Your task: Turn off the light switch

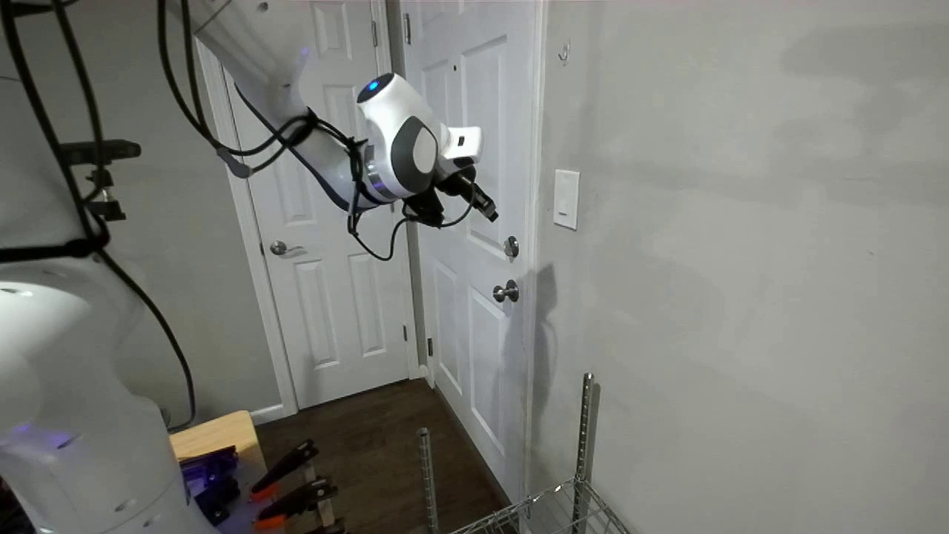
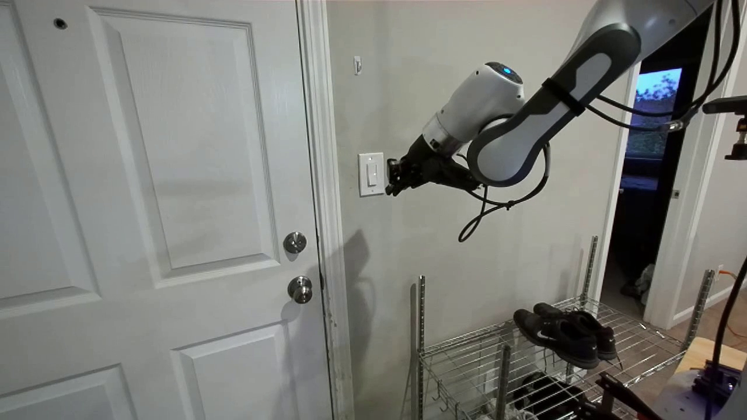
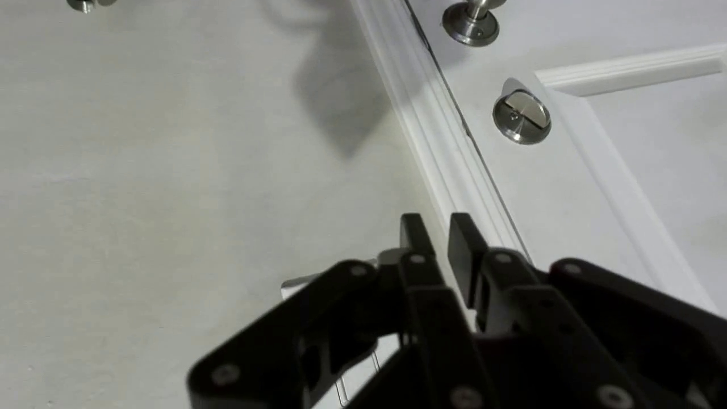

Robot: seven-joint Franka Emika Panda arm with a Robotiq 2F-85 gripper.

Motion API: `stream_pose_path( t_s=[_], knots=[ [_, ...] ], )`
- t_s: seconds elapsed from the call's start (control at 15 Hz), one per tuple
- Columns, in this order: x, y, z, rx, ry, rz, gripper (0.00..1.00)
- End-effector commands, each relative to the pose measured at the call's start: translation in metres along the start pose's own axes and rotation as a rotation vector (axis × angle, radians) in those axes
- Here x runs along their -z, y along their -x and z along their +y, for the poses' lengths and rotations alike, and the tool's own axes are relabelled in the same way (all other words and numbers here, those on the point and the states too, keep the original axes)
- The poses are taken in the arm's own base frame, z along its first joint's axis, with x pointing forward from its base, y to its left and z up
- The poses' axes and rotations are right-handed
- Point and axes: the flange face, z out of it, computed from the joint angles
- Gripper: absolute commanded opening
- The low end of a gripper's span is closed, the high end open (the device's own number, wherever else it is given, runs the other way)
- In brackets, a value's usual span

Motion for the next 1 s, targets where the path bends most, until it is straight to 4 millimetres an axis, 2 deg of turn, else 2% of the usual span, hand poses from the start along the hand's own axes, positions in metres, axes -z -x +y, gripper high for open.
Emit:
stream_pose_path(
  t_s=[0.0,0.27,0.67,0.93],
  knots=[
    [-0.001,-0.016,-0.004,-0.006,-0.016,0.033,0.0],
    [-0.008,-0.024,-0.015,-0.014,-0.021,0.03,0.03],
    [-0.049,-0.019,-0.025,-0.062,-0.001,-0.038,0.02],
    [-0.073,-0.031,-0.028,-0.088,0.017,-0.009,0.02]
  ],
)
